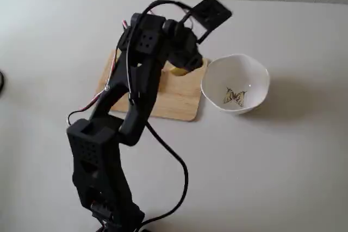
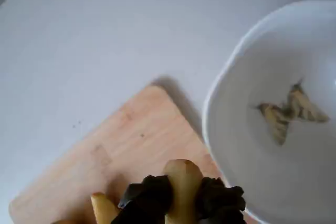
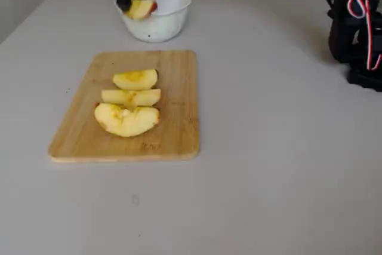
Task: Pick up the rightmost apple slice from the cutting board and place it into the bowl
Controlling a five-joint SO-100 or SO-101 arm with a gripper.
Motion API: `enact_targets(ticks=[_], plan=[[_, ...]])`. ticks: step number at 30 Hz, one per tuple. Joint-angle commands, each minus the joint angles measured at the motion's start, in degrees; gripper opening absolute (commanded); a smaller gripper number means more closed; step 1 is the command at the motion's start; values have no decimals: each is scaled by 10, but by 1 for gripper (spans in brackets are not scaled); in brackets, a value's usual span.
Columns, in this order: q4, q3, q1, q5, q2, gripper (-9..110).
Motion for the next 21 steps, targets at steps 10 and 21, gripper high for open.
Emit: enact_targets(ticks=[10, 21], plan=[[-7, -43, 118, -9, 63, 0], [-21, -43, 127, -9, 38, 41]])
